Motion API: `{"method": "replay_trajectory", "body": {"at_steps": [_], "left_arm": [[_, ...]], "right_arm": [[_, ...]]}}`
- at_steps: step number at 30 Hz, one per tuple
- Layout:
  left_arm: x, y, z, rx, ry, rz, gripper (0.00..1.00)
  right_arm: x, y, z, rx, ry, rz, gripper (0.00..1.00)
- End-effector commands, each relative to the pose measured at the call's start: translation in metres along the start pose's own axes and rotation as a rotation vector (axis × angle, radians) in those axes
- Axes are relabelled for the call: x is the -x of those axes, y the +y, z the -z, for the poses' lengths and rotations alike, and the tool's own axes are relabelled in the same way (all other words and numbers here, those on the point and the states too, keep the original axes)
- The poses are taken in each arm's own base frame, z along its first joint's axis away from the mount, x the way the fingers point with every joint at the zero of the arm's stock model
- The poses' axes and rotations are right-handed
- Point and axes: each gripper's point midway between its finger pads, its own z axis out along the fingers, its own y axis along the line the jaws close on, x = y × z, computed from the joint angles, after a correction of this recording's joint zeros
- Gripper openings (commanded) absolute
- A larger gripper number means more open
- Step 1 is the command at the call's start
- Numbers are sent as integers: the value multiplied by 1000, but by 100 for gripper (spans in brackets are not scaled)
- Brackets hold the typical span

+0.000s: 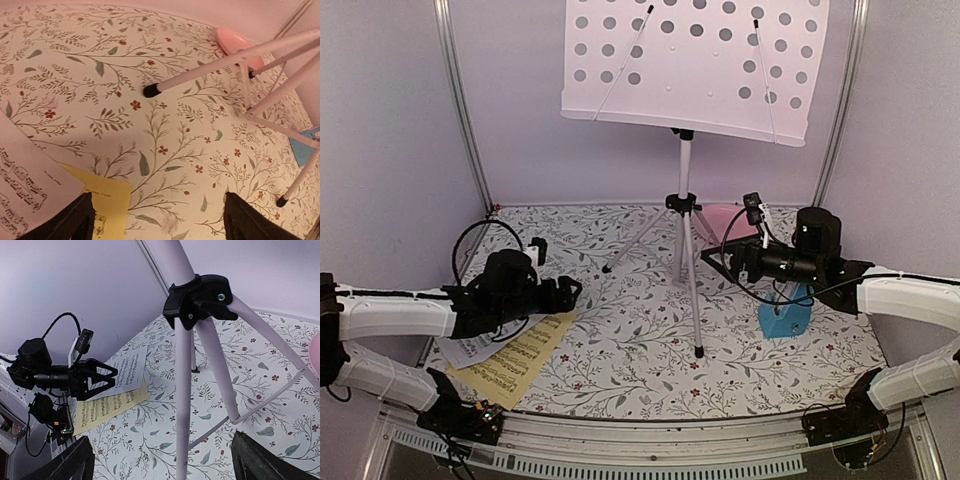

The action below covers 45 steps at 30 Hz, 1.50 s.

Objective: Set up the instrument practice props

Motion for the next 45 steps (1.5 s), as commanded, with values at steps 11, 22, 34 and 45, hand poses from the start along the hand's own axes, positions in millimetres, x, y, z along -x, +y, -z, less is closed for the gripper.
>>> {"method": "replay_trajectory", "body": {"at_steps": [11, 22, 34, 45], "left_arm": [[-57, 155, 8, 499, 193, 439, 89], [-76, 114, -55, 459, 233, 669, 83], [43, 62, -140, 358, 48, 632, 87], [24, 95, -6, 345, 50, 533, 99]], "right_arm": [[-15, 59, -21, 78, 70, 34, 96], [-35, 86, -29, 122, 126, 35, 96], [-35, 87, -34, 109, 140, 41, 96], [-37, 95, -40, 143, 135, 41, 96]]}}
